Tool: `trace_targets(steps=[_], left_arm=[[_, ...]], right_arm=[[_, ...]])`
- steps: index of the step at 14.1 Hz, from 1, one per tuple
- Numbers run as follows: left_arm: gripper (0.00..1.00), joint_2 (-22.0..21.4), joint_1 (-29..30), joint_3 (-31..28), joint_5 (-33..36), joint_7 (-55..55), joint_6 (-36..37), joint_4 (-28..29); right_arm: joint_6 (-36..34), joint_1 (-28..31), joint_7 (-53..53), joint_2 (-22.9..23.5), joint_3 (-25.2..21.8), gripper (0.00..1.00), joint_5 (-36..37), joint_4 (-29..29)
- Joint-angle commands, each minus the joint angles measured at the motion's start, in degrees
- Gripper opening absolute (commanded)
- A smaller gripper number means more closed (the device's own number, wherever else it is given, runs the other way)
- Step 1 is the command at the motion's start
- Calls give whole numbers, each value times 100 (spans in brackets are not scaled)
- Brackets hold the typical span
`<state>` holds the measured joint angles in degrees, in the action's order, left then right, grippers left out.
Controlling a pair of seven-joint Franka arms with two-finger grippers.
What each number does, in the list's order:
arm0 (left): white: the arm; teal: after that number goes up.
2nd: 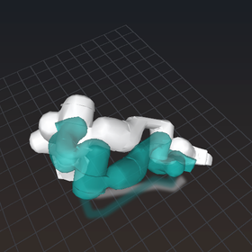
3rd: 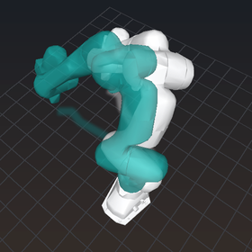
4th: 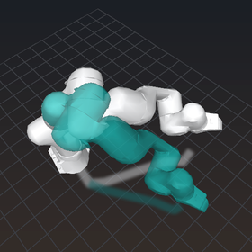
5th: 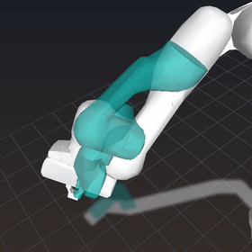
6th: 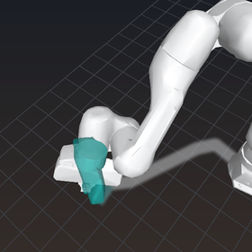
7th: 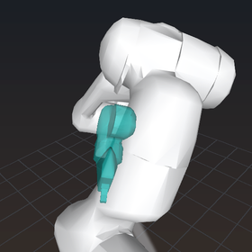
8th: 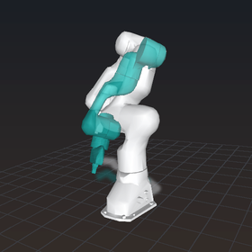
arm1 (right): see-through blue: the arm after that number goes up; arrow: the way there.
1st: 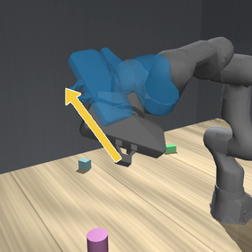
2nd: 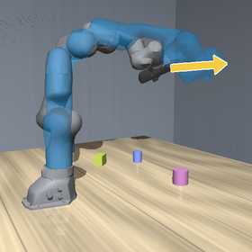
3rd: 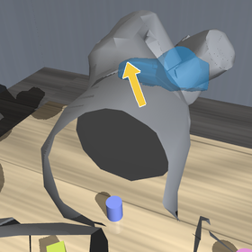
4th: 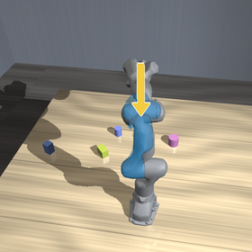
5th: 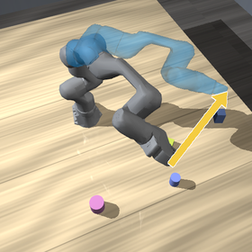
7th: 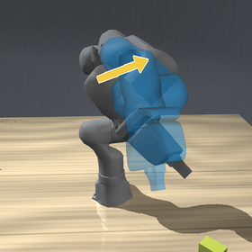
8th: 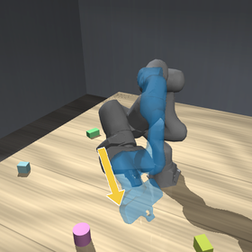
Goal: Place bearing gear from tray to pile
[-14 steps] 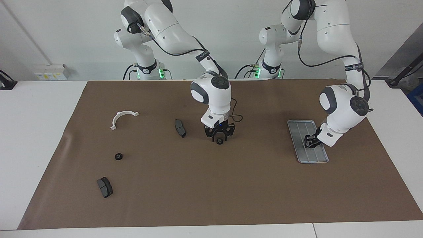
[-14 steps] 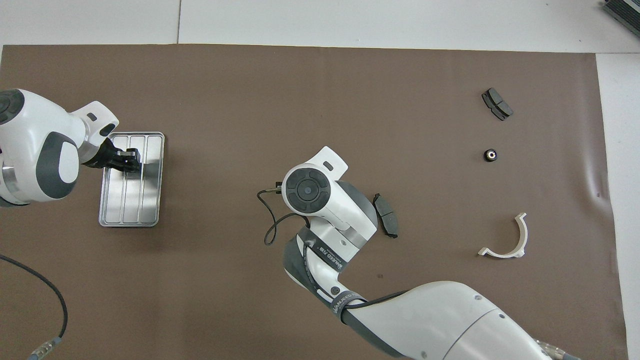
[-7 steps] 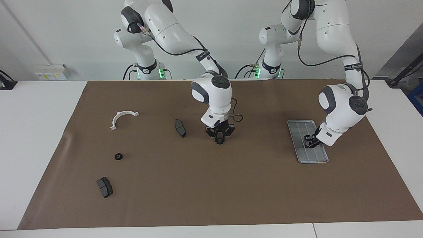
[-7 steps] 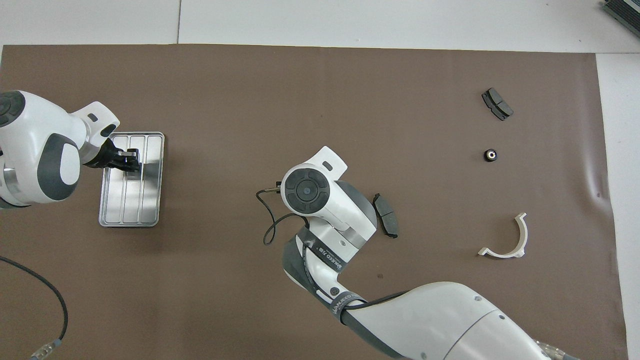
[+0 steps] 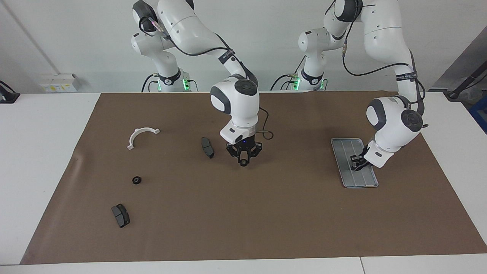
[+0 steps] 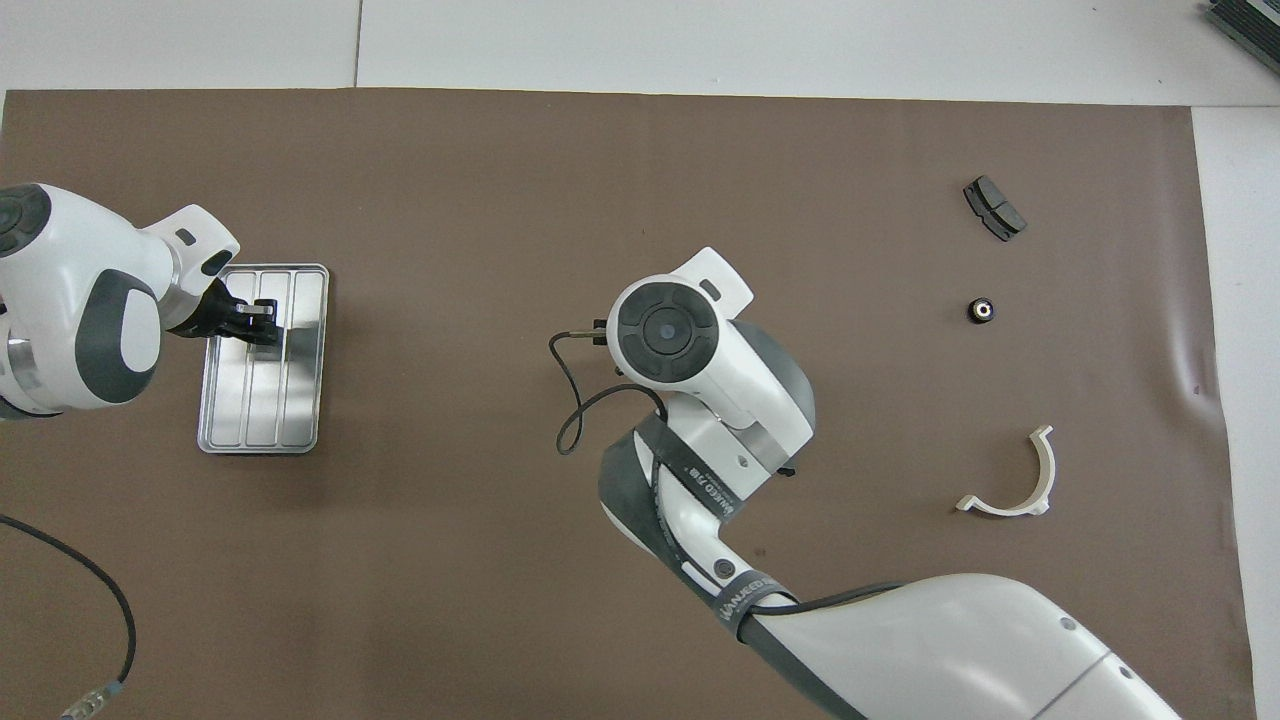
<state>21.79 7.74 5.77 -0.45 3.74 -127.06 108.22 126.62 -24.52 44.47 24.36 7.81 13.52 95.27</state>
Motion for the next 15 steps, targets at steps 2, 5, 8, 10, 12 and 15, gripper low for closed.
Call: trace_targets(steps=[2,5,8,10,12,15], left_arm=[[21,-175,-62,-41,-25,-49,-144,234],[15,-175,-62,-41,-17,-49,-144,234],[7,-166,-70,-41,-17,-49,-144,217],[0,-158,-123,-41,-17,-49,-135,173],[0,-158,-184,-41,-26,-101,-135,155],[0,-123,-351,-41,-17,-241,-57,-11]], right_arm=[[-532,894,-901,-826,89,0,64,517],[-849,1571,-2035,-1021,80,0,-270,607],[-789,2134,-2835,-1213,89,0,-332,1122],[-439,2416,-3328,-1407,80,0,-603,1685],[80,2767,-3811,-1591,89,0,-648,2300],[503,2988,-4095,-1680,89,0,-657,2864]])
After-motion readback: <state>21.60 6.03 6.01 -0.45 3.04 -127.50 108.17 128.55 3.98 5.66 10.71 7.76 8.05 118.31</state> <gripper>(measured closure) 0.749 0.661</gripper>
